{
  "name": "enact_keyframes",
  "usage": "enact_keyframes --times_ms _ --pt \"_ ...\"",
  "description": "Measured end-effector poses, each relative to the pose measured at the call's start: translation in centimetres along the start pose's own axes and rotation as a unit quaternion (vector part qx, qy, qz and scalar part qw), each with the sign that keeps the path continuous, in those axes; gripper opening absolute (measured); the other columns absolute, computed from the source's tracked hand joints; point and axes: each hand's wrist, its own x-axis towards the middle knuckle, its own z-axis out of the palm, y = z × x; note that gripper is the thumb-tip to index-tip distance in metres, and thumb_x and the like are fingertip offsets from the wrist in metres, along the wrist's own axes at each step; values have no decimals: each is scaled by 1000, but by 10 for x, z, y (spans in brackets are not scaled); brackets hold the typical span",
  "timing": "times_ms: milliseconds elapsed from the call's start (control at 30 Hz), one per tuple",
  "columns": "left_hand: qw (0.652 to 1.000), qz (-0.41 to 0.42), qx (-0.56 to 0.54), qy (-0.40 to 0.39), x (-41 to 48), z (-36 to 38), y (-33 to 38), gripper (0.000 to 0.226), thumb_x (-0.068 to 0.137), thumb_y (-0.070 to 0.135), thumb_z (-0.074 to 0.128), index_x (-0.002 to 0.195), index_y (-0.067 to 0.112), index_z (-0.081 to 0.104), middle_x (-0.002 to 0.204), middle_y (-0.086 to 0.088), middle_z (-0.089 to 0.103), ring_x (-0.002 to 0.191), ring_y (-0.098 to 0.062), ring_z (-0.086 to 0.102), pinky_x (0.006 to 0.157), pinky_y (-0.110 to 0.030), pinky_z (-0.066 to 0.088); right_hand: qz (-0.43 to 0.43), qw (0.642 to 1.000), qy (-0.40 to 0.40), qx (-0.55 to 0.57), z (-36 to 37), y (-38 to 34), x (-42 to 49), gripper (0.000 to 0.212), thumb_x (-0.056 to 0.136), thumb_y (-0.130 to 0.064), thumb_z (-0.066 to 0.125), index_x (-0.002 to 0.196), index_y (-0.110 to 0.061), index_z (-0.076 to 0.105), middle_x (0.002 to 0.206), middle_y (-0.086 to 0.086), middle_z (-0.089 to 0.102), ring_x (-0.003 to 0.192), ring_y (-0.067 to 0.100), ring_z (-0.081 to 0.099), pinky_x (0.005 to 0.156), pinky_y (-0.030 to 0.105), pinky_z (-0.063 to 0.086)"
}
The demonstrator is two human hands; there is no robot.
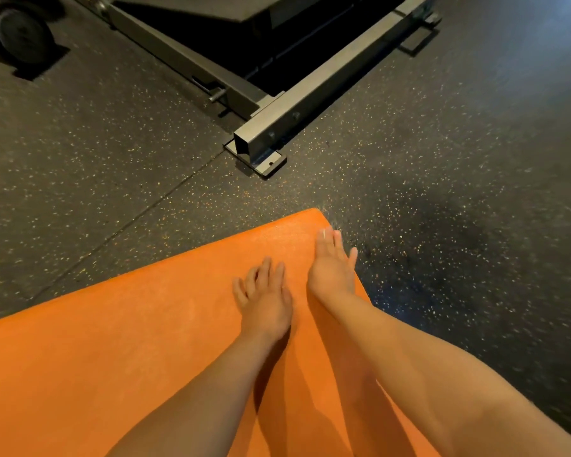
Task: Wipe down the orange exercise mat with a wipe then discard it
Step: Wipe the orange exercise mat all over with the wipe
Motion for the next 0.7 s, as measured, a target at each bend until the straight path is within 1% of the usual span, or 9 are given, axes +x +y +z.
enact_keyframes --times_ms 33,100,200,333,533,633,700 --pt "1000 9 11 -5 -4 4 10 55 102 42 36 156 38 24 168 4 6 147 -23 14 116 -51 5 31 999 7 4 2 8 -6 79 94 -1 33 162 -21 -1 170 -4 -9 155 15 -14 122 54 -9" --pt "1000 -9 19 -2 -9 10 24 57 102 42 36 157 36 22 168 3 4 147 -23 16 113 -49 15 67 998 11 13 6 17 -17 70 101 -7 28 162 -20 -3 170 -3 -11 155 14 -15 123 55 -7" --pt "999 -23 43 -11 -17 17 33 56 104 43 31 157 39 15 169 4 0 149 -22 12 112 -48 20 79 996 4 31 9 27 -31 56 109 -21 18 162 -22 0 170 -4 -9 155 13 -13 123 54 -6" --pt "999 -16 20 -33 -39 22 44 57 103 44 29 158 38 14 169 4 -3 151 -22 6 116 -49 16 89 996 -14 13 10 44 -55 54 110 -30 15 163 -23 3 170 -4 -7 155 12 -12 123 55 -5" --pt "999 -6 -10 -46 -97 44 67 59 101 46 36 157 40 18 169 6 0 151 -22 7 117 -49 14 88 996 -23 14 9 69 -110 56 110 -33 19 163 -22 2 170 -2 -4 156 15 -9 124 55 -2" --pt "998 -14 -45 -33 -127 57 69 58 99 43 42 156 39 26 168 5 7 152 -21 8 118 -47 10 86 996 -26 1 12 84 -145 56 111 -34 17 163 -21 0 170 -2 -6 156 15 -9 124 56 0" --pt "998 -7 -51 -24 -149 65 67 56 100 43 43 154 38 31 168 4 11 152 -22 10 119 -46 9 82 996 -41 -9 16 92 -167 56 111 -33 16 162 -21 -3 170 -3 -10 156 15 -11 124 56 -2"
